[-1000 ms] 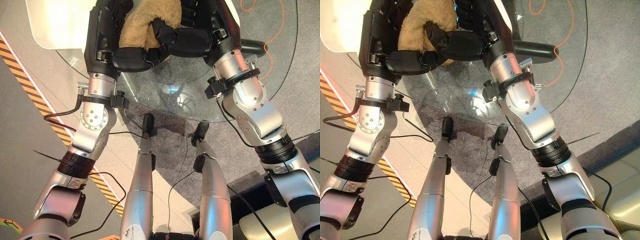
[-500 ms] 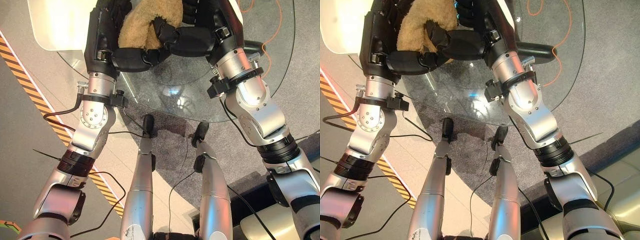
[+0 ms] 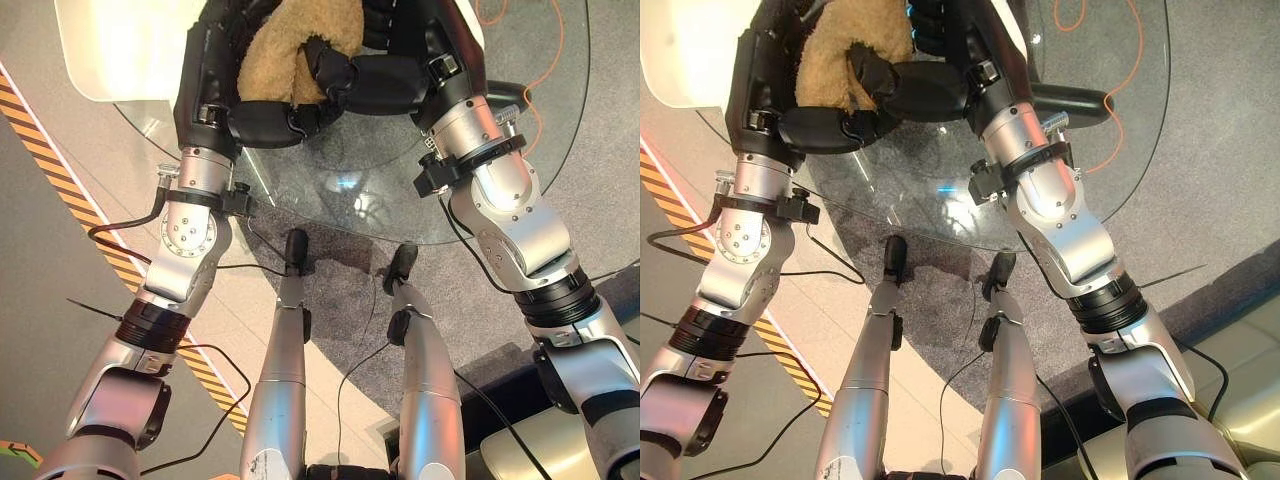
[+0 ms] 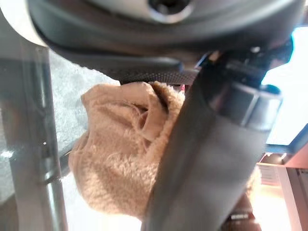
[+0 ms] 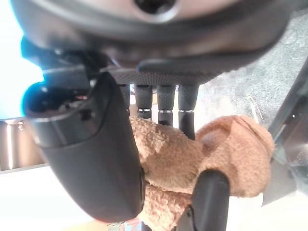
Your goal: Wipe the table with a cloth and put it in the basket.
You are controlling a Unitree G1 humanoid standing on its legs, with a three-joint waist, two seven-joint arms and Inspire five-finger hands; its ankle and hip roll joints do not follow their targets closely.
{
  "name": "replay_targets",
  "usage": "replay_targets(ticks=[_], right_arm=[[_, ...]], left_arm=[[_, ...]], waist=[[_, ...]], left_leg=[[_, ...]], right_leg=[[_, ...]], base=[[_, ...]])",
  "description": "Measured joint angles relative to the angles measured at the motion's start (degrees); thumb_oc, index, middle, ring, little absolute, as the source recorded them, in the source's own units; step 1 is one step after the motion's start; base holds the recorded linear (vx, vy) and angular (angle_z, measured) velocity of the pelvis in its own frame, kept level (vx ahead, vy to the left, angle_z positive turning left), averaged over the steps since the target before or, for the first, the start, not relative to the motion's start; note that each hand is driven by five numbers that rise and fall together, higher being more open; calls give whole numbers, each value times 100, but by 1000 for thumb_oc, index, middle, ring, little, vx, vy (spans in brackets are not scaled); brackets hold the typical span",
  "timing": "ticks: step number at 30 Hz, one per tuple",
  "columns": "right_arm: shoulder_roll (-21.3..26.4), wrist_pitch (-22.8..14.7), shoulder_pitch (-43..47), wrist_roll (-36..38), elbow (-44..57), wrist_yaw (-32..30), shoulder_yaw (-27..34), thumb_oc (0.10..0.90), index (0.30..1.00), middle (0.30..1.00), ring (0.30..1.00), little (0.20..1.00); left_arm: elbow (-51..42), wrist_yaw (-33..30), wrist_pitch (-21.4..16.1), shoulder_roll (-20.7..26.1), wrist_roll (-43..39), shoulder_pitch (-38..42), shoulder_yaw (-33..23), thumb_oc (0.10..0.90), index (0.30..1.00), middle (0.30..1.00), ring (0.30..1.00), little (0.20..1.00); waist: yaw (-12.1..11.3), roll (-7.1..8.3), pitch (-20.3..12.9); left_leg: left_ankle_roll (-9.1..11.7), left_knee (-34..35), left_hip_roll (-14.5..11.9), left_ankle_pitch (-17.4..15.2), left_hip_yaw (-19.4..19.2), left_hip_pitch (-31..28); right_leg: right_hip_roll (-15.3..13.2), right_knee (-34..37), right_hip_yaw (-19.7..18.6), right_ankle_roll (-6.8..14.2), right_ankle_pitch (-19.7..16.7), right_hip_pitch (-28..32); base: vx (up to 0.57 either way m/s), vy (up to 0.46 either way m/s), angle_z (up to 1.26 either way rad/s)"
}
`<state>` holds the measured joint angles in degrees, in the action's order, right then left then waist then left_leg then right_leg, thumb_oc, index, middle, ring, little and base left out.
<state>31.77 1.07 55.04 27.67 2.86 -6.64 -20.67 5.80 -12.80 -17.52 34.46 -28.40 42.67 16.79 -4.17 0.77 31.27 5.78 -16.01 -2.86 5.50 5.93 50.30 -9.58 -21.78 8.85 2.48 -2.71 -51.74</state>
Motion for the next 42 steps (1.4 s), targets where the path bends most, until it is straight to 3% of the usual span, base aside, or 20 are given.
replay_targets(ticks=[10,33,42], right_arm=[[4,-35,6,2,41,205,-197,100,300,300,300,200],[147,-103,57,-2,99,200,-245,100,300,300,300,200],[-129,-358,-53,-841,72,146,-309,100,300,300,300,200]], left_arm=[[222,17,100,27,-1,96,53,100,300,300,300,200],[247,201,108,26,-196,179,61,100,300,300,300,200],[247,208,276,-42,-359,163,49,100,300,300,300,200]], waist=[[105,2,0],[104,2,0],[97,0,-1]], left_leg=[[0,2,0,0,-3,-4],[0,2,0,1,-17,-33],[-5,107,4,34,-70,-146]], right_leg=[[0,0,-2,0,0,0],[1,-5,-7,0,-1,10],[-1,-3,-86,0,0,32]], base=[[0,0,0],[0,3,0],[-2,7,-1]])
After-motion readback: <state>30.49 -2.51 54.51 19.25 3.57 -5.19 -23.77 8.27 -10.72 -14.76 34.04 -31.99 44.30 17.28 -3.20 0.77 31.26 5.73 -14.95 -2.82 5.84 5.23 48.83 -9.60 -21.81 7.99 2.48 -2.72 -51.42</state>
